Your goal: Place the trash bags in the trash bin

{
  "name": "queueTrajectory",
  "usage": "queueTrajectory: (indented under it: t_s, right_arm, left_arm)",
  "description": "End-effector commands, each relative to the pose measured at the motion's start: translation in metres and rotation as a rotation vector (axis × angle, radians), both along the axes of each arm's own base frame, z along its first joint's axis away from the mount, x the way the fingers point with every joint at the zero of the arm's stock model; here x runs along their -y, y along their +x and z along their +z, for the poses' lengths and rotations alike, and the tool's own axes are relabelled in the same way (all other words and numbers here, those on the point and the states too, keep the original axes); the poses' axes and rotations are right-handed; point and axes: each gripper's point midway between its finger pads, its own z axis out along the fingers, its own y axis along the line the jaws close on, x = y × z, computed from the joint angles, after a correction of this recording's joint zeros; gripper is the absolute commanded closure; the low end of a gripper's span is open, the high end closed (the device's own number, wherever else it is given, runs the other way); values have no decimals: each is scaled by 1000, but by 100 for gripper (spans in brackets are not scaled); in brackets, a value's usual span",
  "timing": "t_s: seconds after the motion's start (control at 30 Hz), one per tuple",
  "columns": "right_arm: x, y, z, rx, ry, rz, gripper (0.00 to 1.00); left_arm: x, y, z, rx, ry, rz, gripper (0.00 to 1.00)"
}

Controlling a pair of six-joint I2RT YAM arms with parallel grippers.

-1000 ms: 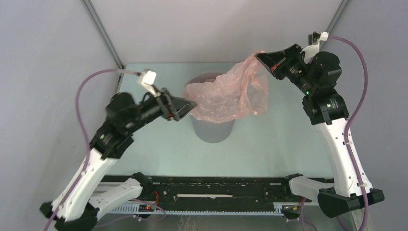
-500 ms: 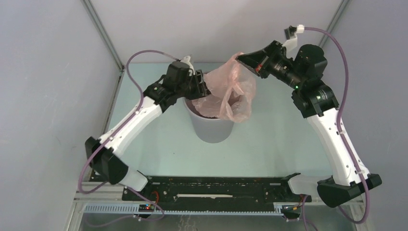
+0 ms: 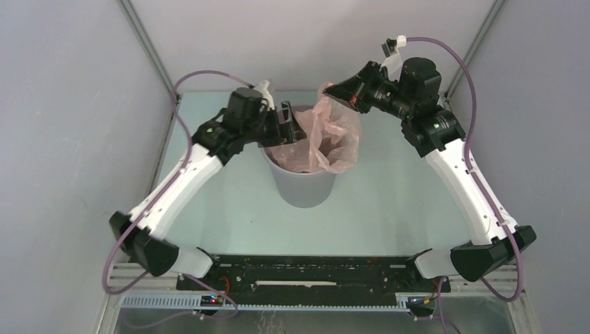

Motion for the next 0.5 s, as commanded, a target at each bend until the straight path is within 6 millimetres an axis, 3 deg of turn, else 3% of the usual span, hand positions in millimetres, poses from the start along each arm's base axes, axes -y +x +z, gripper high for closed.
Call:
queueTrajectory:
  t_s: [0.0,0.13,0.27,0.33,0.47]
  right_arm:
    - [-2,3,15,59,2,15,100]
    - [-11,8,5,34,0,28,100]
    - [-23,6,5,32,9,45,100]
    - [-30,4,2,23,8,56,100]
    - [-41,4,-6,-10,14,65,100]
  left_arm:
    - [-33,-30,72,221,-49,-13,14]
    - [-69,-51,81,276,-17,73,8]
    - [-83,-61,81,244,-49,136,6]
    - [-70,-67,92,251,-121,72,6]
    - [-17,-92,142,387,-371,-244,2]
